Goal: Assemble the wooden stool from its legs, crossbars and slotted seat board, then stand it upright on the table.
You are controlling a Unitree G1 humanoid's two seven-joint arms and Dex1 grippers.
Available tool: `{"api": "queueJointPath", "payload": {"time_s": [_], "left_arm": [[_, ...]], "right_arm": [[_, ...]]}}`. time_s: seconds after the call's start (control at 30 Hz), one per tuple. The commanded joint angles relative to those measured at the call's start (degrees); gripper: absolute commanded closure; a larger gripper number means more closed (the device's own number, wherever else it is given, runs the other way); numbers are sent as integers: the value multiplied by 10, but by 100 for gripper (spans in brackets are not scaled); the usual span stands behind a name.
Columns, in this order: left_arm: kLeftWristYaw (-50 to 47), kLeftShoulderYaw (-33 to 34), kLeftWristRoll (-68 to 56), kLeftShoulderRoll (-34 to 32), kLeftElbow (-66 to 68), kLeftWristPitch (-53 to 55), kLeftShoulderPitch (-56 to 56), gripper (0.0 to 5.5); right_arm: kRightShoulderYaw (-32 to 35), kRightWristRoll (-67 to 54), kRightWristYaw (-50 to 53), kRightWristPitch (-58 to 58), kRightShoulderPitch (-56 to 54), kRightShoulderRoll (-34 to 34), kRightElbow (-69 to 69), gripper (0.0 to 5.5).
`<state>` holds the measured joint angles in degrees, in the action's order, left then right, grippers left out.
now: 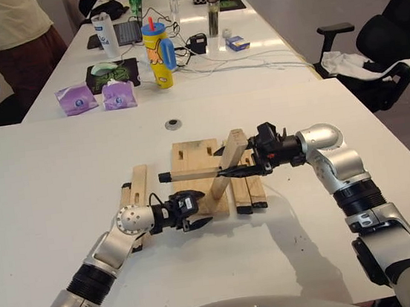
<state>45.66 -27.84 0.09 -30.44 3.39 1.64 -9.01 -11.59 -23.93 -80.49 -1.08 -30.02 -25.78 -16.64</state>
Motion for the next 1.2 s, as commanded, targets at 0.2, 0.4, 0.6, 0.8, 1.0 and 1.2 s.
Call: {"api": "queueJointPath", "payload": {"time_s": [0.2,0.4,0.6,0.8,1.0,1.2], "left_arm": [[-85,-33,56,53,65,137,74,207],[-134,-18,62,63,77,146,100,207],[-154,-5,56,58,86,141,121,207],[-131,6,58,27,109,118,111,207],[-137,25,64,16,98,114,114,207],[-147,33,59,22,70,130,140,207]], "right_arm": [[-12,88,55,-13,-36,-13,-25,231],[3,142,71,-24,-27,-92,24,231],[20,181,108,-10,-23,-131,-17,231],[123,138,305,-203,128,-87,136,231],[174,112,543,-433,223,88,316,231],[128,91,634,-590,214,187,400,231]]}}
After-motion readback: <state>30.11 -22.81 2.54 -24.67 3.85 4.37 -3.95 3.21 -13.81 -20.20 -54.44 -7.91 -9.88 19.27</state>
